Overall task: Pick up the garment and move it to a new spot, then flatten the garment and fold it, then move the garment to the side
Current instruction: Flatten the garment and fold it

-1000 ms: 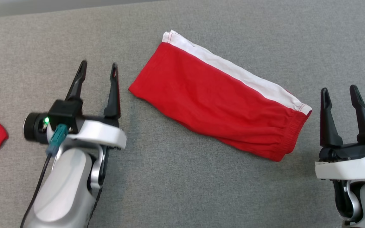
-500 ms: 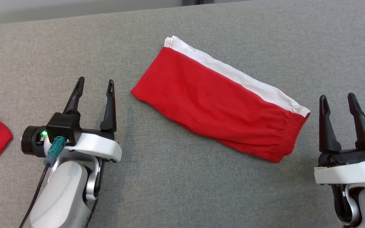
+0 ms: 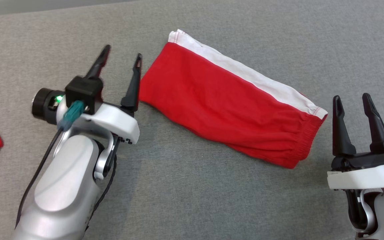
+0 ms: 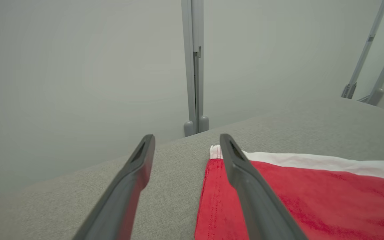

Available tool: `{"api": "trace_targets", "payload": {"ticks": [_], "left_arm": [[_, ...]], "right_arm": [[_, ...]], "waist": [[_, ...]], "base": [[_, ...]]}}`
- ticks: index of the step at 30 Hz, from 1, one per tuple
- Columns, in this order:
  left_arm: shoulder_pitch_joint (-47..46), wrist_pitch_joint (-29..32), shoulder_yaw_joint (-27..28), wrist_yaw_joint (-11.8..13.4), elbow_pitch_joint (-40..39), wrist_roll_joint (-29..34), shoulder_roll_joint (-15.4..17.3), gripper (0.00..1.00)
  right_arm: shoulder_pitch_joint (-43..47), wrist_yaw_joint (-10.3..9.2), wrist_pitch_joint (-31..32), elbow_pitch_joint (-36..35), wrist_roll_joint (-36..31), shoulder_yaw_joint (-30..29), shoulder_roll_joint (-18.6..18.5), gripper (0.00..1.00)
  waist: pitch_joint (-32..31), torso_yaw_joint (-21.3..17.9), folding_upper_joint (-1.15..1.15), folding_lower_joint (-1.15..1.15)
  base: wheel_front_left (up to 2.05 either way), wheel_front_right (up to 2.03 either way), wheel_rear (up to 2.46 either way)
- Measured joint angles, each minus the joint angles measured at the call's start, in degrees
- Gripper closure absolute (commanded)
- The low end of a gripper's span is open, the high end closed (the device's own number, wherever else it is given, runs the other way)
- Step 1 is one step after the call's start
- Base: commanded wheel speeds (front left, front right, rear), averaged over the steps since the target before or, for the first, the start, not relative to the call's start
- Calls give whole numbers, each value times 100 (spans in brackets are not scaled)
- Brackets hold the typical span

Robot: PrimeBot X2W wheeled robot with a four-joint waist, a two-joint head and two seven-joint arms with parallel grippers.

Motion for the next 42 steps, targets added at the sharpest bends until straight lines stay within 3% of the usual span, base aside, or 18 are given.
{"api": "trace_targets", "payload": {"ticks": [7,17,18,19,31,42], "left_arm": [[-510,1039,-253,-592,1133,-355,-93,0],[-1076,1589,-345,-929,2557,-614,-235,2],[-1118,1615,-355,-953,2619,-637,-259,61],[-1158,1613,-366,-990,2665,-638,-266,100],[-1032,1173,-305,-837,2736,-733,-319,100],[677,497,-123,-299,1080,-970,-267,100]], "right_arm": [[-148,0,0,93,104,53,60,0],[-161,0,0,100,149,26,140,0],[-161,-1,0,99,151,23,143,0],[-163,0,0,98,151,23,145,0],[-151,0,0,134,131,36,171,0],[99,0,0,260,11,-85,32,0]], "waist": [[150,-234,0,0],[324,-377,0,0],[331,-379,0,0],[339,-382,0,0],[270,-370,0,0],[26,77,0,0]], "base": [[0,0,0],[0,0,0],[0,0,0],[0,0,0],[0,0,0],[0,0,0]]}}
